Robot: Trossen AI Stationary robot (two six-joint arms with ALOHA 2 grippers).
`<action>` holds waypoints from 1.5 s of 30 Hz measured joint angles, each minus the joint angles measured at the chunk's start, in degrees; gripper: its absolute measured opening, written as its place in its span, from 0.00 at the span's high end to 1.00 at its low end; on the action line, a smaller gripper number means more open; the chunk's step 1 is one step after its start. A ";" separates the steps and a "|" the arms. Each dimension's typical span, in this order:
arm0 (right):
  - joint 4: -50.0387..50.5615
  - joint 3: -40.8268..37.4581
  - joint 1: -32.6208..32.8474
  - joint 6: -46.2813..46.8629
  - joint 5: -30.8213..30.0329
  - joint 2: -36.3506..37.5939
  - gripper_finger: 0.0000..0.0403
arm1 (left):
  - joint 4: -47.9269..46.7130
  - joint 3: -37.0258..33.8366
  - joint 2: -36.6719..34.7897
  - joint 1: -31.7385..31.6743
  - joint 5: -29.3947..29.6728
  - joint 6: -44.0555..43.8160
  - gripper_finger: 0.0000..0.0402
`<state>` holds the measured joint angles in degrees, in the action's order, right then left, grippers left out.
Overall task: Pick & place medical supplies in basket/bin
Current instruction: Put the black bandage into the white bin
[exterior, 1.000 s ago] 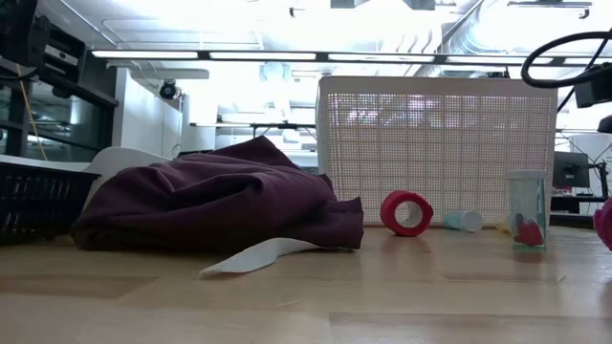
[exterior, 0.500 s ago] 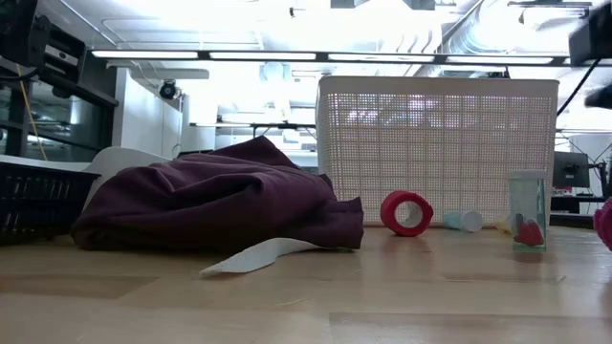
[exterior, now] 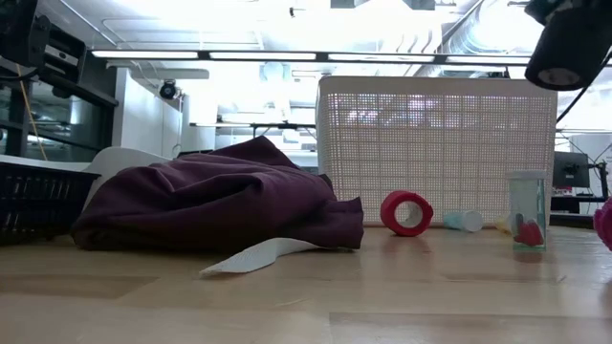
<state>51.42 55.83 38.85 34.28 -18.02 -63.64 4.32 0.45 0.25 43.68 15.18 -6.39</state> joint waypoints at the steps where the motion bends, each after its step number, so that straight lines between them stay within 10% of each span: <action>1: 0.00 0.00 0.02 0.00 0.03 -0.02 0.93 | 0.00 0.00 -0.01 -0.02 0.00 0.01 0.62; 19: -22.21 -0.02 -7.85 -13.99 -3.87 -6.22 0.92 | 0.02 0.00 0.00 0.00 0.02 0.02 0.62; 45: -73.96 -0.02 -25.34 -36.37 10.74 -28.66 0.92 | 0.01 0.00 -0.02 -0.01 0.00 0.01 0.62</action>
<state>-22.54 55.81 13.51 -2.09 -7.28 -92.29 4.33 0.45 0.23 43.67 15.18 -6.38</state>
